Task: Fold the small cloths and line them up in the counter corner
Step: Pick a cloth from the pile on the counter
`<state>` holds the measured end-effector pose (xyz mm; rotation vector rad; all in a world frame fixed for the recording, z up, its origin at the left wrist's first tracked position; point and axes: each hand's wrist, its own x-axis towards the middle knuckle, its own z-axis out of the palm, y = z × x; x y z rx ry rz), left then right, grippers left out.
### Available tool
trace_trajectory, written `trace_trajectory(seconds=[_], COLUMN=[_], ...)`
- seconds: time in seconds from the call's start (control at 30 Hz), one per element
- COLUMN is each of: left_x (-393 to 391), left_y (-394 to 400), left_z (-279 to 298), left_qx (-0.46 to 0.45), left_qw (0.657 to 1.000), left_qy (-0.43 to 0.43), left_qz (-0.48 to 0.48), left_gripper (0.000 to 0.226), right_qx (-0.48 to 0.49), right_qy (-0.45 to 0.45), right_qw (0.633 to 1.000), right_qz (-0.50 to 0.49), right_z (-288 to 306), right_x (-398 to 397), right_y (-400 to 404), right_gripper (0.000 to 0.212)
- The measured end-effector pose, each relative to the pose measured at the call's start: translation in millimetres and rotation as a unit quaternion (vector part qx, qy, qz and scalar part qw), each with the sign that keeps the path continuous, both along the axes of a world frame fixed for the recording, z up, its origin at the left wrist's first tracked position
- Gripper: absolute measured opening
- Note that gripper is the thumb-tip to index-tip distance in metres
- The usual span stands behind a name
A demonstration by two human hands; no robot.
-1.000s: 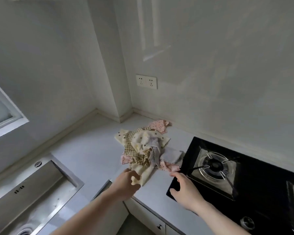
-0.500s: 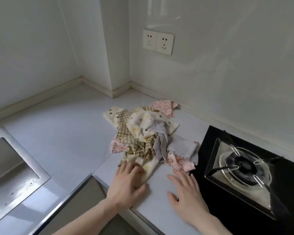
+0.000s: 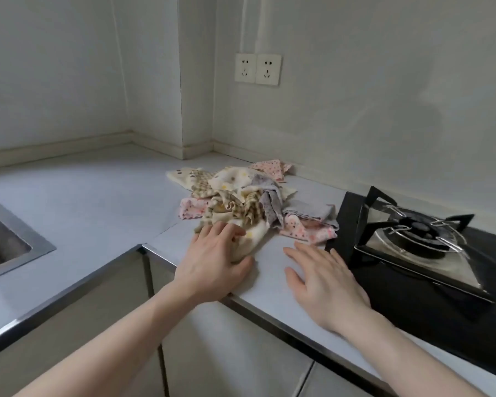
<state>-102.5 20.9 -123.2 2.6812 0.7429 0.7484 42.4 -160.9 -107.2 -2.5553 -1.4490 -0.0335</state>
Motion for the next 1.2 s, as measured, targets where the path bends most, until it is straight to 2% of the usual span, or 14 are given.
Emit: trace_trajectory(seconds=[0.13, 0.23, 0.4, 0.53, 0.77, 0.83, 0.93, 0.97, 1.07, 1.2], left_x=[1.3, 1.4, -1.2, -1.0, 2.4, 1.7, 9.5, 16.2, 46.5, 90.4], left_y=[-1.2, -3.4, -6.8, -6.2, -3.4, -5.7, -13.0, -17.3, -32.5, -44.8], left_z=[-0.1, 1.5, 1.9, 2.2, -2.5, 0.4, 16.2, 23.6, 38.6, 46.0], left_qx=[-0.001, -0.013, -0.016, -0.009, 0.012, 0.04, 0.181, 0.188, 0.131, 0.051], left_qw=[1.0, 1.0, 0.999, 0.999, 0.999, 0.999, 0.983, 0.981, 0.988, 0.994], left_qy=[0.014, 0.021, 0.034, 0.043, 0.038, 0.035, 0.023, 0.014, -0.008, -0.015], left_qz=[0.014, 0.014, 0.024, 0.024, 0.018, 0.009, -0.031, -0.048, -0.076, -0.09], left_gripper=[0.046, 0.044, 0.04, 0.038, 0.035, 0.036, 0.05, 0.051, 0.044, 0.051], right_qx=[0.086, 0.136, 0.124, 0.12, 0.105, 0.107, 0.123, 0.134, 0.218, 0.345], right_qy=[-0.002, -0.001, -0.008, -0.001, -0.002, -0.003, 0.013, 0.019, 0.052, 0.151], right_qw=[0.996, 0.989, 0.984, 0.977, 0.977, 0.977, 0.975, 0.973, 0.954, 0.903], right_qz=[-0.024, -0.053, -0.128, -0.178, -0.184, -0.184, -0.182, -0.187, -0.199, -0.207], right_z=[-3.5, -4.9, -4.1, -3.2, -6.9, -7.4, -5.5, -4.9, -2.9, -2.3], right_x=[-7.9, -16.7, -35.7, -42.3, -33.8, -30.5, -27.2, -26.4, -24.7, -21.9], right_y=[-5.4, -13.6, -26.7, -33.1, -30.8, -31.2, -30.8, -30.6, -31.8, -37.7], right_gripper=[0.042, 0.04, 0.05, 0.05, 0.047, 0.048, 0.052, 0.053, 0.052, 0.032])
